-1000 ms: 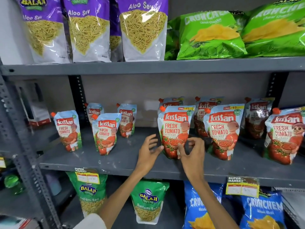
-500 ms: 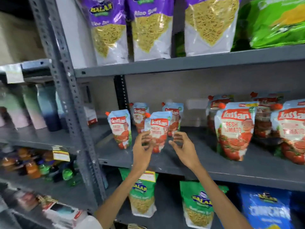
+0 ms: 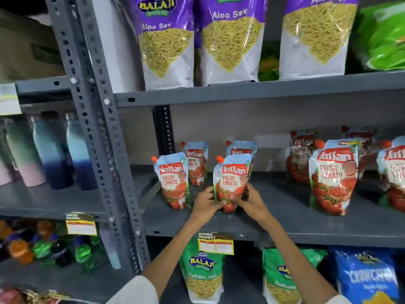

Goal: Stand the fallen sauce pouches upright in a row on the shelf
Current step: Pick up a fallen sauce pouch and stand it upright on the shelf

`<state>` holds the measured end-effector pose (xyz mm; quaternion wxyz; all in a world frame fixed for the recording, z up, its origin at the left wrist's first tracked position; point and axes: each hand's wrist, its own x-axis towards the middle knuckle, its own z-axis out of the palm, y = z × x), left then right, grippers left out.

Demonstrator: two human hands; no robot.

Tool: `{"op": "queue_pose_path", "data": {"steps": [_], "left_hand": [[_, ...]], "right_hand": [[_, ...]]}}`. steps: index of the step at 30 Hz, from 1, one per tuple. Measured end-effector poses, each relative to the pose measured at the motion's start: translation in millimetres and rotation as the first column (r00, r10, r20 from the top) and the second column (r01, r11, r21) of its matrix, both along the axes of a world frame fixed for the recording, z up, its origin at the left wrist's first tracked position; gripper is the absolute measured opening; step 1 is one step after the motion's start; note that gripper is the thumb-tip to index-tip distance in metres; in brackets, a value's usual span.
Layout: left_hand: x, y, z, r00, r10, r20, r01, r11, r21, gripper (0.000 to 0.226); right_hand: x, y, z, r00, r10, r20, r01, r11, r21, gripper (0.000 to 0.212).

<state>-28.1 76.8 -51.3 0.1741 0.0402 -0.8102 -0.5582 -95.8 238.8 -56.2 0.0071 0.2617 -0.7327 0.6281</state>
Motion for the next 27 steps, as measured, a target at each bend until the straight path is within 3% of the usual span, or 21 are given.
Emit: {"op": "queue_pose_path", "data": {"steps": [12,17,20,23,27], "left_hand": [[-23.8,49.0,-5.7,0.996,-0.059,-0.06,0.059,0.998,-0.004,0.049],[-21.9,48.4,-6.6,0.997,-0.055,-0.055,0.056,0.998,0.015,0.052],[-16.1,48.9,-8.7,0.997,-0.036,-0.072,0.039,0.998,0.042,0.064],[-0.7,39.7,-11.1,0.983,0.081,-0.163,-0.075,0.996,0.039,0.063],[30.7,12.1,-10.3,0.892,0.321,-0.319,-0.301,0.947,0.113,0.039]], "right_hand": [[-21.0,51.1,-8.7,0.994,-0.112,-0.006,0.113,0.993,0.045,0.049],[-14.8,50.4,-7.9,0.996,-0.094,-0.003,0.094,0.992,0.087,0.063],[3.6,55.8,-2.6,0.943,-0.311,-0.116,0.318,0.947,0.048,0.08],[31.4,54.9,4.6,0.831,-0.492,-0.259,0.472,0.87,-0.139,0.052],[56.8,22.8,19.2,0.903,-0.314,-0.292,0.285,0.948,-0.139,0.015]]}}
